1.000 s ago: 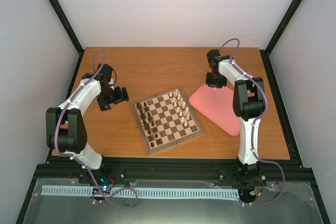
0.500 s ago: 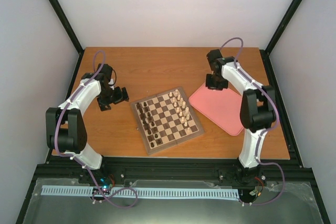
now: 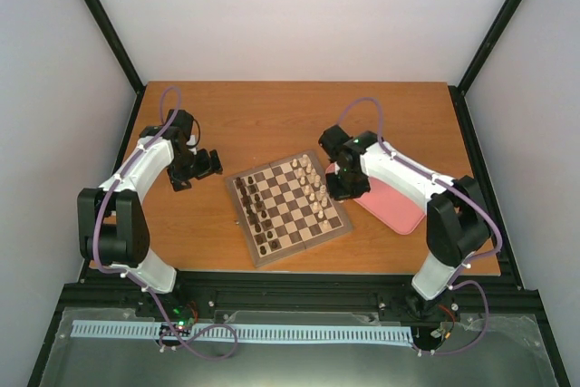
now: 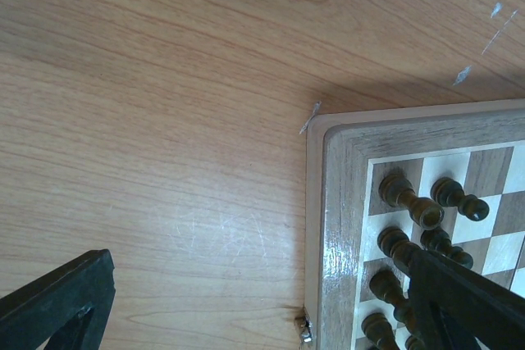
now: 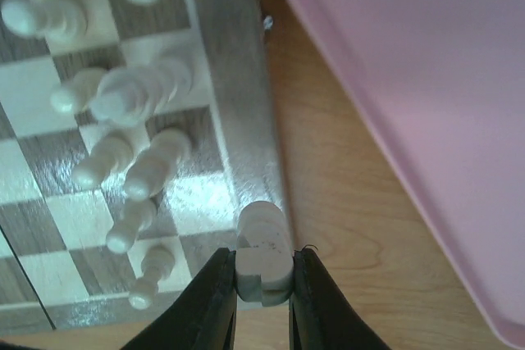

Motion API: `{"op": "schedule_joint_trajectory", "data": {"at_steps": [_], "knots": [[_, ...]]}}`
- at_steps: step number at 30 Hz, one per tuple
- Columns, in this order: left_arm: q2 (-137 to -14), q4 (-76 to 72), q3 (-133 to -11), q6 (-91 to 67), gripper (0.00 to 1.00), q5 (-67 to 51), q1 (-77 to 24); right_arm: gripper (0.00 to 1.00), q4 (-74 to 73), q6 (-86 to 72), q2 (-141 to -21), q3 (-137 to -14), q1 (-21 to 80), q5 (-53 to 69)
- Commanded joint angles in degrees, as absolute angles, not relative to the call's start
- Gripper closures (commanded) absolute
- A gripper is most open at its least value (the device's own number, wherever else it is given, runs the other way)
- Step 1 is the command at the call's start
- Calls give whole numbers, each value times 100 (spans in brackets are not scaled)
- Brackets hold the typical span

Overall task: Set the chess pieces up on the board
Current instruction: Place the chess piece on the chessboard.

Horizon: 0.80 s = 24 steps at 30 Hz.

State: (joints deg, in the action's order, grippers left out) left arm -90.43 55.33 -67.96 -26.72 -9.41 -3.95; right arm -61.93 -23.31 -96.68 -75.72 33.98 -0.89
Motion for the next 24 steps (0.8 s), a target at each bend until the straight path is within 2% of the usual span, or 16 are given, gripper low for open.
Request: {"op": "schedule_joint_trajectory", "data": {"at_steps": [1,24], "knots": [[-8865,5534,-6960,-2593,0,-972,-425,93,-6166,-2452,-9646,-7433,3707,48],[-8763,5537,-6821,-2584,0,-914,-425,92,-6222,-2642,-10087,-7404,4350,-166]]}}
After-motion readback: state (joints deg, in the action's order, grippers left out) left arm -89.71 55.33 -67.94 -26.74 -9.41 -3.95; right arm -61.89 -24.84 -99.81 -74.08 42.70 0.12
